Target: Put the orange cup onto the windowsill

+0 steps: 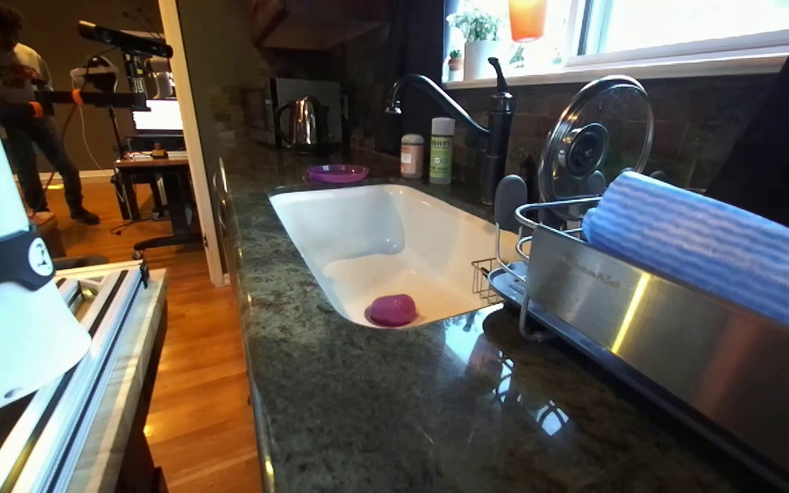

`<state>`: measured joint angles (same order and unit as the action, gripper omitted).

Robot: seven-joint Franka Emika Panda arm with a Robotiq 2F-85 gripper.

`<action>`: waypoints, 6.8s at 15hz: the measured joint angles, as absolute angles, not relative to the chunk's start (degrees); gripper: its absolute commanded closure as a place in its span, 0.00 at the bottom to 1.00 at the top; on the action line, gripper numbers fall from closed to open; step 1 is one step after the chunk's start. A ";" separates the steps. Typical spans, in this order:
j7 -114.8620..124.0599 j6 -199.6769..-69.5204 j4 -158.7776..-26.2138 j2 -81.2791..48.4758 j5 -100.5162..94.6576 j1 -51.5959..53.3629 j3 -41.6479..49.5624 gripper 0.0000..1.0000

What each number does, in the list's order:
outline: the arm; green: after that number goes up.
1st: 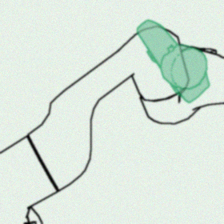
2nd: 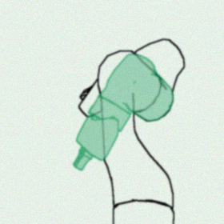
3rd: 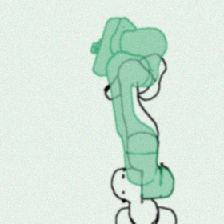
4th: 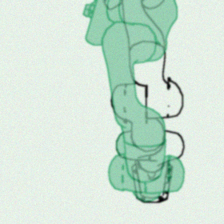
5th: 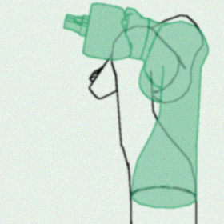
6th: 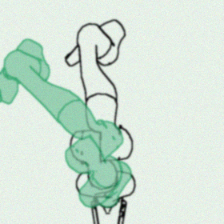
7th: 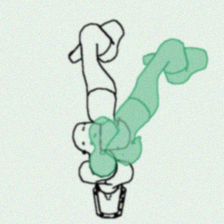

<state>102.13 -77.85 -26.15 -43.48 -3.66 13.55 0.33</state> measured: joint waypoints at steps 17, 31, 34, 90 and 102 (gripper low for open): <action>90.13 -87.78 -25.94 -46.68 -5.63 13.14 2.08 0.99; 89.65 -96.74 -25.95 -49.84 -4.24 13.03 1.89 0.99; 89.67 -96.76 -25.93 -49.94 -2.28 12.52 1.46 0.99; 100.01 -91.79 -25.95 -49.88 1.74 9.96 0.57 0.99; 98.88 -91.98 -25.91 -49.40 -2.11 11.16 1.97 0.99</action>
<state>98.88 -91.98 -25.91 -49.40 -2.11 11.16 1.97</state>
